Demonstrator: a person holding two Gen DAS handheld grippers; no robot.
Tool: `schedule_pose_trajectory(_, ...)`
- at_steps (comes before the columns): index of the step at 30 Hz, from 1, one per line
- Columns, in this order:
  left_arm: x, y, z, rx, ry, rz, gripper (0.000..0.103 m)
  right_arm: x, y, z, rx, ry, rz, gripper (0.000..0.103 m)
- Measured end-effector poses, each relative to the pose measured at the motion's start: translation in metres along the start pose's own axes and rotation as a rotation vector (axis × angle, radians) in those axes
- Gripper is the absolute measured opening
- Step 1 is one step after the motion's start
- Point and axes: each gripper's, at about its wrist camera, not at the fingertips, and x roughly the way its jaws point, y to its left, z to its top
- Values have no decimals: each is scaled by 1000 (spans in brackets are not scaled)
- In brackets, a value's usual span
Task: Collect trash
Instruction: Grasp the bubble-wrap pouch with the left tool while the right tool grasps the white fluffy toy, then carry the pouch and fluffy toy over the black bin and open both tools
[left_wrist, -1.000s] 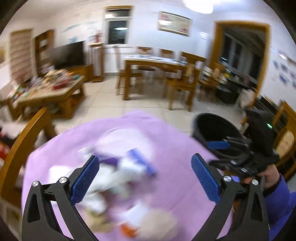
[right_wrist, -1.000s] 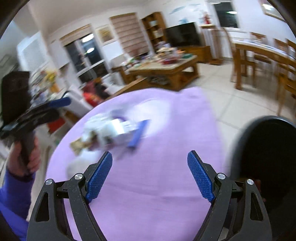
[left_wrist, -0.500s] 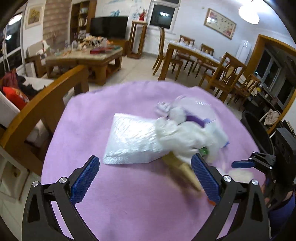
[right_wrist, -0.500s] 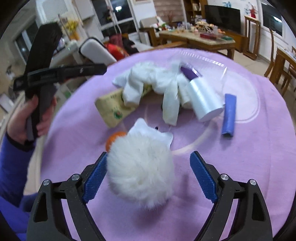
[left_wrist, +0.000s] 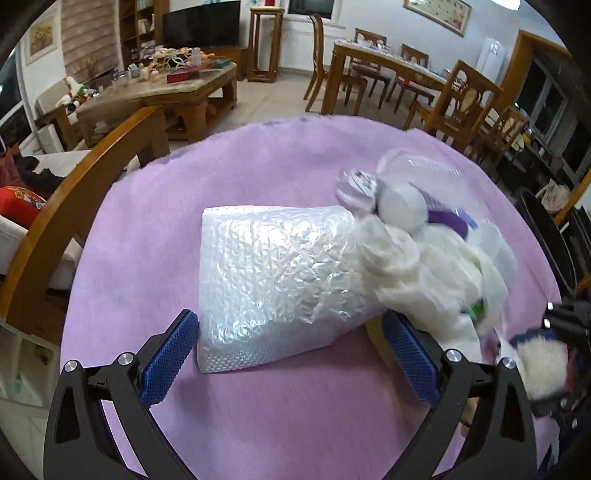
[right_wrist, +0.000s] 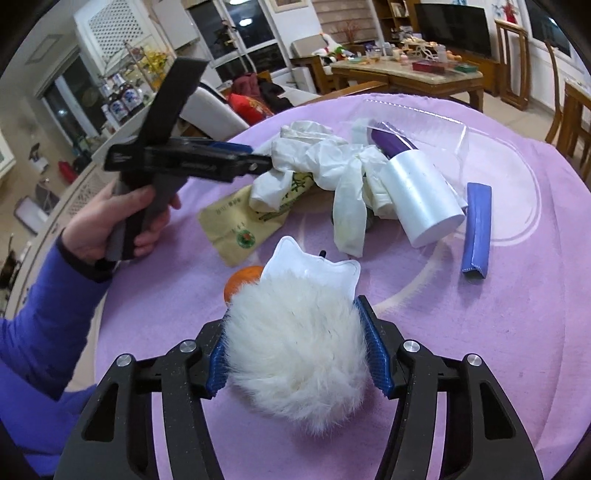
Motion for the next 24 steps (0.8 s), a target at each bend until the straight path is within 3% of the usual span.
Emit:
schedule_pose_trajectory(4,-2,6,5,-39,-34,-33,98,3,1,4,-3,0,9,57)
schedule_pose_trajectory(11,-5,11,4,-32,-84,-16,89,3,4,8,-6,-10,5,49)
schedule_pose_trajectory(19,-39,27,3,-79,-186,-1,86,-11,-1,13,3,-58,1,49)
schedule_pose_trajectory(24,-69,17,-4,-71,-243,-6,86,-31,-3,14,3,-115,1,49)
